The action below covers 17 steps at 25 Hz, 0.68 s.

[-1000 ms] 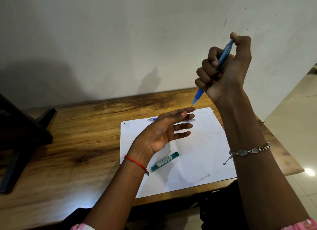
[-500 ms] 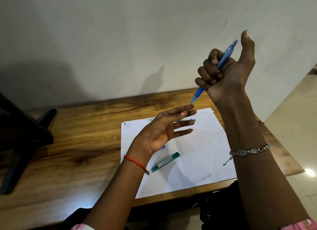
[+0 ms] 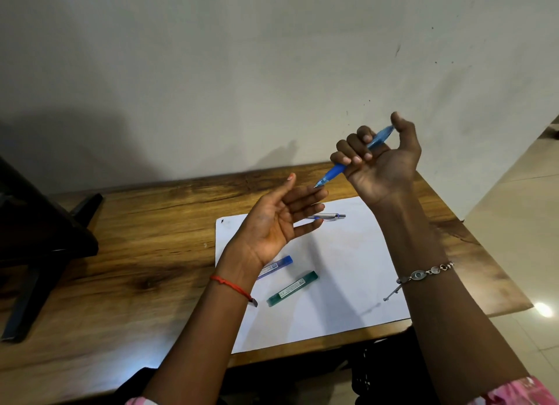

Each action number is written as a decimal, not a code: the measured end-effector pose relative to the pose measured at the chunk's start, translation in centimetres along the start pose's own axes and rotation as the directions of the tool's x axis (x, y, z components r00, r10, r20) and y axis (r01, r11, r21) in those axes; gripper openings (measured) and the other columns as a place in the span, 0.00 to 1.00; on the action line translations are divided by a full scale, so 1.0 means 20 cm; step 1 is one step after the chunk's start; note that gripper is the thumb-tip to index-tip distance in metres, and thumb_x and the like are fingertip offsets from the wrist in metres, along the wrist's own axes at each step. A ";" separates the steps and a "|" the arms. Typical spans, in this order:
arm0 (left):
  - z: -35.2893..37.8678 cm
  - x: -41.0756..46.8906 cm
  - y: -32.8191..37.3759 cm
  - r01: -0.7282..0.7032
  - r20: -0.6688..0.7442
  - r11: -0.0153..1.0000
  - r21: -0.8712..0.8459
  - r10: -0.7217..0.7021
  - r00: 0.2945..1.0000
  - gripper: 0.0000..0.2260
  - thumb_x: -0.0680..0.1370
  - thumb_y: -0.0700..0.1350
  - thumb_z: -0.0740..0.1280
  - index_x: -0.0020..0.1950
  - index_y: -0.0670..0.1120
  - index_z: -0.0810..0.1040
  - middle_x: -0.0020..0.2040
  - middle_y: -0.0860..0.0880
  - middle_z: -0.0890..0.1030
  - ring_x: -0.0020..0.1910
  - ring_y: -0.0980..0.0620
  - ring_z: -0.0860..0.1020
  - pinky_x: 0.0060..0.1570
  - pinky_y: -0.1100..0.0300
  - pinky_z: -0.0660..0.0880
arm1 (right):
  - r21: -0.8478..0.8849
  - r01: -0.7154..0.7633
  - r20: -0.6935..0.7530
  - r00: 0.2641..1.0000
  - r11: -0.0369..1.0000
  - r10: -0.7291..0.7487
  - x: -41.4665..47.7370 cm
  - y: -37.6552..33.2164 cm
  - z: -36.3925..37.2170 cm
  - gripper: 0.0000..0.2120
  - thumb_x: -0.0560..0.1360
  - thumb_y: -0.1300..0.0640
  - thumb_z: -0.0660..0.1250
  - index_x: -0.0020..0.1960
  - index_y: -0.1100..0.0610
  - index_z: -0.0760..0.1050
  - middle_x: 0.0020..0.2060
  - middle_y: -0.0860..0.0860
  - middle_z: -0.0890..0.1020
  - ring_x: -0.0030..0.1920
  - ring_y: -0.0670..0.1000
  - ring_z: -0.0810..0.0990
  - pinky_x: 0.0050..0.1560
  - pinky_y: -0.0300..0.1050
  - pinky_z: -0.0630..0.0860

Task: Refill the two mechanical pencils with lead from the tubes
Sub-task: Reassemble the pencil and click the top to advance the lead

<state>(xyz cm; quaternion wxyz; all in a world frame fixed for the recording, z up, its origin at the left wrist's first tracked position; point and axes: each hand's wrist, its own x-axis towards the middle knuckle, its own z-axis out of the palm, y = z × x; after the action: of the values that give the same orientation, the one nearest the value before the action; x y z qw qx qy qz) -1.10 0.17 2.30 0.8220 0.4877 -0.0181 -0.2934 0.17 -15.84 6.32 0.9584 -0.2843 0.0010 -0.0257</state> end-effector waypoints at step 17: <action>-0.10 -0.03 0.08 0.000 -0.070 0.998 -0.058 -0.004 0.998 0.18 0.79 0.49 0.57 0.42 0.42 0.84 0.38 0.49 0.85 0.36 0.56 0.82 0.37 0.62 0.80 | 0.191 0.062 0.067 0.995 0.980 -0.076 -0.01 0.08 -0.07 0.11 0.68 0.55 0.56 0.29 0.58 0.67 0.22 0.51 0.65 0.25 0.50 0.68 0.37 0.43 0.78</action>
<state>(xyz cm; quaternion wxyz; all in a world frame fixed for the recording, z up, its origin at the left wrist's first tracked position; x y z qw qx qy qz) -0.22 2.59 2.59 0.8356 0.4737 0.0197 -0.2776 0.09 -15.34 4.21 0.9790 -0.1926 -0.0467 -0.0483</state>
